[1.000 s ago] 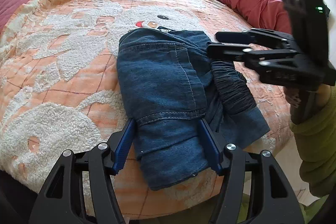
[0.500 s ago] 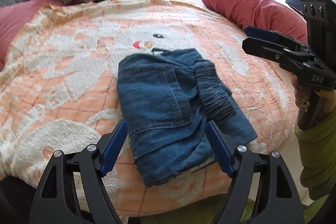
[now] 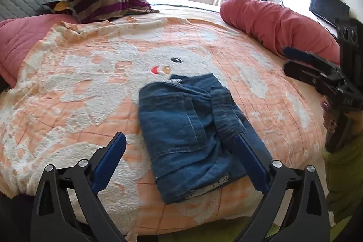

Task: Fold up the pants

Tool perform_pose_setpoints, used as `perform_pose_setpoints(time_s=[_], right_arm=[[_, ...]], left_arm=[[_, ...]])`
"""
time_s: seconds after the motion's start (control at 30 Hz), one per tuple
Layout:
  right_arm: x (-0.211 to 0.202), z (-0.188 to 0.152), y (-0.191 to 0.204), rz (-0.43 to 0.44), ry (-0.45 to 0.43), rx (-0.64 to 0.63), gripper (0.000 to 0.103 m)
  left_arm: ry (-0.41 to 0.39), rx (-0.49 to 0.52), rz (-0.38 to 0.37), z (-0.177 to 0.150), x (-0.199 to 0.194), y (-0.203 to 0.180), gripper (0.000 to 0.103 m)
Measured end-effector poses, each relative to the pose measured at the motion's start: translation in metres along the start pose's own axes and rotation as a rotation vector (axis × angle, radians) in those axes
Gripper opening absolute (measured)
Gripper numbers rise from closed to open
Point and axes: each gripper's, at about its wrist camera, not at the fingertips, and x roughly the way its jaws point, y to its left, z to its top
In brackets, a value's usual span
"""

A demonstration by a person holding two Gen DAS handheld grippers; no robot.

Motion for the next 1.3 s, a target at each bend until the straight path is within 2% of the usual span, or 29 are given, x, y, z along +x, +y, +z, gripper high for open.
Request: perform_pose_setpoints(time_s=[0.23, 0.6, 1.0, 1.17, 1.2, 1.27, 1.3], right_arm=[[-0.006, -0.004, -0.006, -0.041, -0.003, 0.023, 0.092], [0.008, -0.023, -0.019, -0.052, 0.06, 0.089, 0.092], [0.045, -0.046, -0.03, -0.025, 0.192, 0.177, 0.092], [0.072, -0.055, -0.038, -0.013, 0.283, 0.236, 0.091], [0.075, -0.056, -0.039, -0.008, 0.291, 0.247, 0.091], [0.084, -0.058, -0.042, 0.025, 0.308, 0.278, 0.081], [0.086, -0.058, -0.042, 0.03, 0.314, 0.282, 0.08]], left_arm=[[-0.014, -0.07, 0.043, 0.004, -0.002, 0.02, 0.098], [0.012, -0.108, 0.063, 0.001, 0.012, 0.033, 0.098], [0.062, -0.124, 0.056, -0.001, 0.039, 0.038, 0.098], [0.093, -0.153, 0.044, -0.001, 0.056, 0.042, 0.098], [0.101, -0.162, 0.038, -0.001, 0.06, 0.044, 0.098], [0.114, -0.179, 0.036, -0.001, 0.068, 0.047, 0.098], [0.125, -0.189, 0.028, -0.001, 0.073, 0.048, 0.098]])
